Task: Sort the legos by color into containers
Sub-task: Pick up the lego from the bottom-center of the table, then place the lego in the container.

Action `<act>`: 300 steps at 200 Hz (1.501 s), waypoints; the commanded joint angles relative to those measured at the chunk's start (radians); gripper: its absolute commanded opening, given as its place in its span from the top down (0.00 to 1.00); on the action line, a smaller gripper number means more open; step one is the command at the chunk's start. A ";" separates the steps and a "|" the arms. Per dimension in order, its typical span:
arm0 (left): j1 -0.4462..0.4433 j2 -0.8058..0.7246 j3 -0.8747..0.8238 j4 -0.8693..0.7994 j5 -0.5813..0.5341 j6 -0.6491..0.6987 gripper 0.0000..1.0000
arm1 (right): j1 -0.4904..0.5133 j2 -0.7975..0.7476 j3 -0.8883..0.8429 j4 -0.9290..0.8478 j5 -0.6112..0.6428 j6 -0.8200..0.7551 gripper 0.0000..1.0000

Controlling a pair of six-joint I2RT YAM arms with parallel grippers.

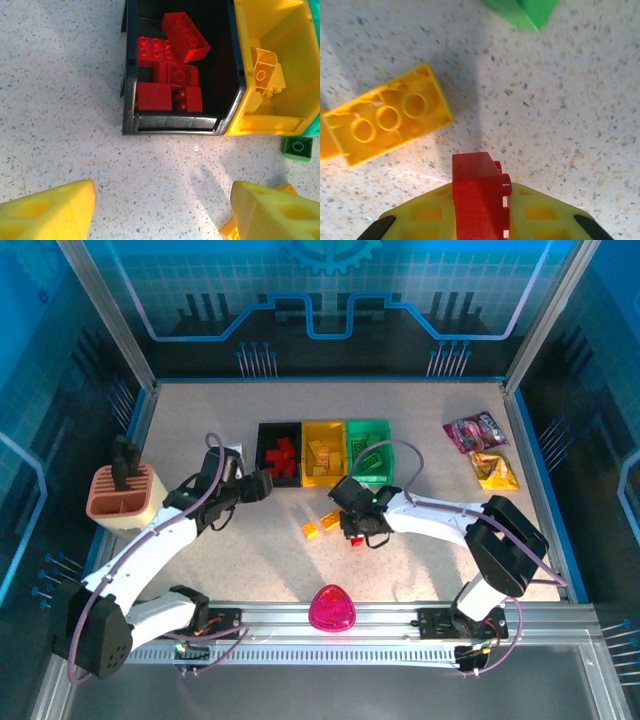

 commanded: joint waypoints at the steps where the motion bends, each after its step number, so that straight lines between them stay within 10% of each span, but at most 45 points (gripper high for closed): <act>1: -0.004 -0.042 -0.038 -0.006 -0.006 -0.033 0.28 | 0.008 -0.008 0.098 -0.045 0.042 -0.060 0.86; 162: -0.141 -0.397 -0.245 -0.171 -0.067 -0.209 0.33 | -0.080 0.660 1.189 -0.220 -0.142 -0.343 0.87; 170: -0.143 -0.404 -0.245 -0.170 -0.067 -0.212 0.33 | -0.080 0.687 1.233 -0.228 -0.155 -0.349 0.79; 186: -0.146 -0.406 -0.243 -0.171 -0.064 -0.216 0.33 | -0.083 0.710 1.288 -0.224 -0.227 -0.365 0.29; 300: -0.286 -0.138 -0.201 0.015 -0.007 -0.189 0.31 | -0.161 0.147 0.534 0.103 -0.235 -0.332 0.21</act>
